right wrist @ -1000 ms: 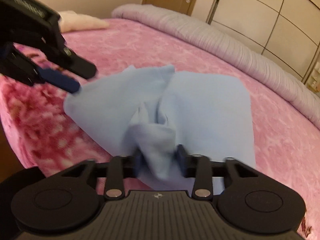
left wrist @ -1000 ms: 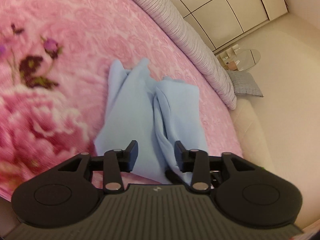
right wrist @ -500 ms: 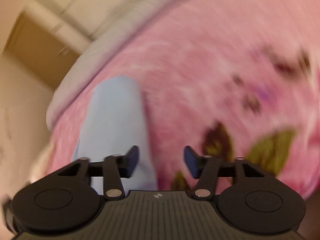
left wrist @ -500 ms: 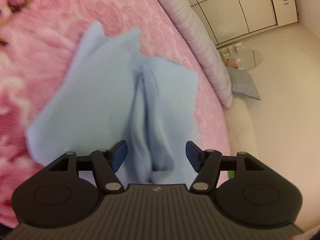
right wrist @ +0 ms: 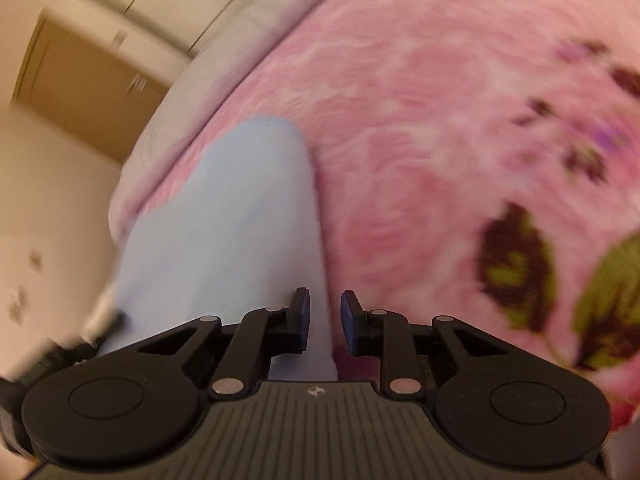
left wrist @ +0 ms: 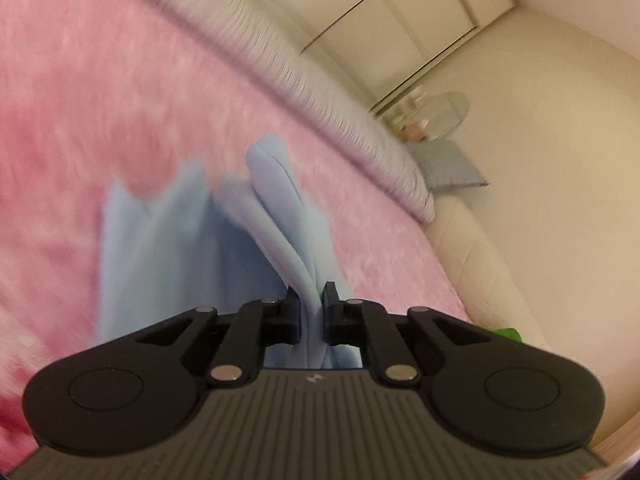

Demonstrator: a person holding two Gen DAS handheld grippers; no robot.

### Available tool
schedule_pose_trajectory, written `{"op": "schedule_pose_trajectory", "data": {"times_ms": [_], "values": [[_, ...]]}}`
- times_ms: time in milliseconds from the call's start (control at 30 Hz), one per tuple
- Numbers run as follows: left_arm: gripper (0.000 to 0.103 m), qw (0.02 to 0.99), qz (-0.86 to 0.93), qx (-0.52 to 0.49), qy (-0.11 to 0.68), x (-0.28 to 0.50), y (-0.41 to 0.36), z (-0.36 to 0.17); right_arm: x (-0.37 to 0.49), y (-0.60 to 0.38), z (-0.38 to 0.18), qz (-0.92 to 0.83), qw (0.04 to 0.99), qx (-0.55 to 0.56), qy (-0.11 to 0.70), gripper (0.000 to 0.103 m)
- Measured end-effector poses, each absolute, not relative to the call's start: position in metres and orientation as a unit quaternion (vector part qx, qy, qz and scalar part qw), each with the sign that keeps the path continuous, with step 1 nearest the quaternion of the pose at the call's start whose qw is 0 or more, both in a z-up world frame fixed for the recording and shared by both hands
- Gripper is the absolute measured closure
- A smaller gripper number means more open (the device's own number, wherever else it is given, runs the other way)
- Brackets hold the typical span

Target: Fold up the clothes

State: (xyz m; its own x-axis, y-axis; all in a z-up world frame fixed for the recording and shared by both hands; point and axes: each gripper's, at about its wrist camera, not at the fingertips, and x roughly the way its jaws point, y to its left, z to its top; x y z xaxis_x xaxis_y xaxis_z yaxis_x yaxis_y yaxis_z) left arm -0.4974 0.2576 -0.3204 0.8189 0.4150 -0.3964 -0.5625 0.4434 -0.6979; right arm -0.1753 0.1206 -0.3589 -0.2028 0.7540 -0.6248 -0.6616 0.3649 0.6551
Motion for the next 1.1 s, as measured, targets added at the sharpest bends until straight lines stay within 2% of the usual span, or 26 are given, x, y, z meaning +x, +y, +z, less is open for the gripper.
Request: {"op": "schedule_pose_trajectory", "data": {"times_ms": [267,367,567,600,667,900,1033,1100], "values": [[0.096,0.821,0.312,-0.472,0.08,-0.55,0.258,-0.359,-0.23,0.14,-0.336,0.606,0.648,-0.093,0.451,0.077],[0.096,0.832,0.309,-0.455,0.072,-0.557,0.255,-0.354,-0.237,0.134,-0.332,0.621,0.643,-0.115,0.433,0.077],[0.09,0.805,0.349,-0.461,0.135,-0.546,0.266,-0.382,-0.242,0.143,-0.337,0.633,0.642,-0.146,0.408,0.075],[0.087,0.804,0.36,-0.452,0.138,-0.545,0.263,-0.375,-0.241,0.142,-0.334,0.634,0.641,-0.146,0.408,0.075],[0.083,0.801,0.384,-0.437,0.144,-0.545,0.257,-0.36,-0.23,0.136,-0.33,0.63,0.643,-0.115,0.42,0.063],[0.081,0.823,0.396,-0.374,0.163,-0.542,0.213,-0.308,-0.217,0.096,-0.32,0.611,0.653,-0.071,0.442,0.063],[0.081,0.832,0.372,-0.358,0.201,-0.521,0.204,-0.315,-0.235,0.095,-0.329,0.622,0.636,-0.084,0.45,0.067],[0.083,0.83,0.374,-0.354,0.215,-0.516,0.203,-0.326,-0.252,0.098,-0.331,0.626,0.646,-0.118,0.421,0.066]]}}
